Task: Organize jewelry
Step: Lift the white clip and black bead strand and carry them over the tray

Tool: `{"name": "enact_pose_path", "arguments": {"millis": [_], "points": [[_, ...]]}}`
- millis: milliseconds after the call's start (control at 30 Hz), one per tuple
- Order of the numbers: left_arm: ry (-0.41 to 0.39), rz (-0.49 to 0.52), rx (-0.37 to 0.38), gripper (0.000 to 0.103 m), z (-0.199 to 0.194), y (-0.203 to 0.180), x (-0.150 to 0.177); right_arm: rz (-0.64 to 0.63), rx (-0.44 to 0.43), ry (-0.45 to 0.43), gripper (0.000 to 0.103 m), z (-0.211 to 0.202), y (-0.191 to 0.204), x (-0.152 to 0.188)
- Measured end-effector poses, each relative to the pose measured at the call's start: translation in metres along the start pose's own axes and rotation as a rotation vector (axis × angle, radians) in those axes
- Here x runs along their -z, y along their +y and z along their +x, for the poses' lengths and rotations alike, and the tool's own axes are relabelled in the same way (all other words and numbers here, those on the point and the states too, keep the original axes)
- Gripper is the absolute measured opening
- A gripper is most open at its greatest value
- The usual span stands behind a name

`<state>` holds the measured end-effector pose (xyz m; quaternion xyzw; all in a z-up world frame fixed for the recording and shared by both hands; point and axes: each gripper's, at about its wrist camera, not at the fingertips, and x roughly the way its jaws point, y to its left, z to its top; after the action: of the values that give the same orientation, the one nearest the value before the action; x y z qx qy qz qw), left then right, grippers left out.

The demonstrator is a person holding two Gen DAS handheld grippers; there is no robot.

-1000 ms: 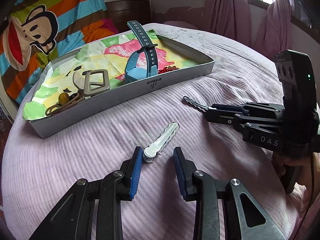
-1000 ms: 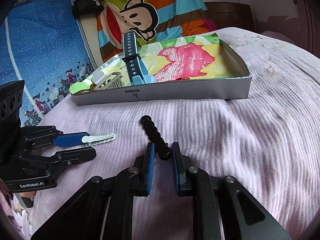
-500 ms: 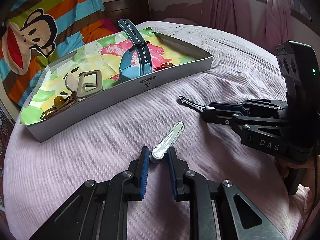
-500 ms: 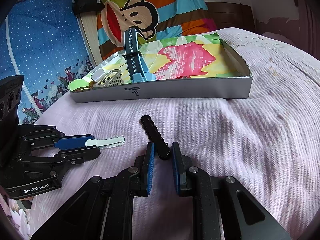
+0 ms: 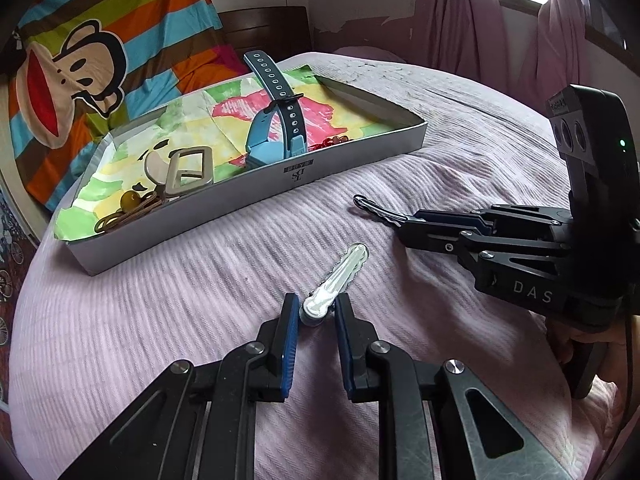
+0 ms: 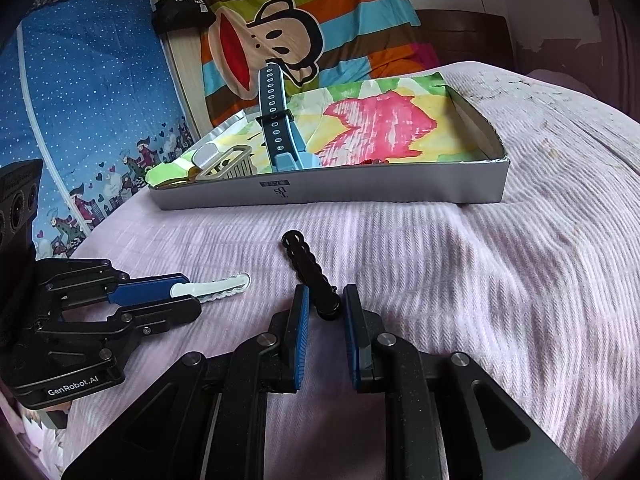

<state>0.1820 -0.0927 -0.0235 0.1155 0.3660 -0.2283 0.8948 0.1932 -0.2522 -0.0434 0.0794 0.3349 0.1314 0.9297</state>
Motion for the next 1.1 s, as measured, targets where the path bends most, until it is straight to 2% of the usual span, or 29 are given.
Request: {"name": "enact_pose_path", "arguments": {"millis": [267, 600, 900, 1100], "points": [[-0.02, -0.106, -0.043, 0.017, -0.004, 0.015, 0.0, -0.007, 0.001, -0.01, 0.015, -0.002, 0.002, 0.0], [-0.063, -0.194, -0.081, 0.017, -0.009, 0.024, -0.005, 0.002, -0.013, -0.046, 0.015, -0.007, 0.002, -0.002], [-0.147, -0.275, -0.131, 0.017, -0.02, 0.034, -0.027, 0.062, -0.034, -0.199, 0.015, -0.03, -0.009, -0.014], [-0.182, -0.302, -0.183, 0.017, -0.021, 0.039, -0.059, 0.062, -0.014, -0.278, 0.015, -0.031, -0.016, -0.044]]}}
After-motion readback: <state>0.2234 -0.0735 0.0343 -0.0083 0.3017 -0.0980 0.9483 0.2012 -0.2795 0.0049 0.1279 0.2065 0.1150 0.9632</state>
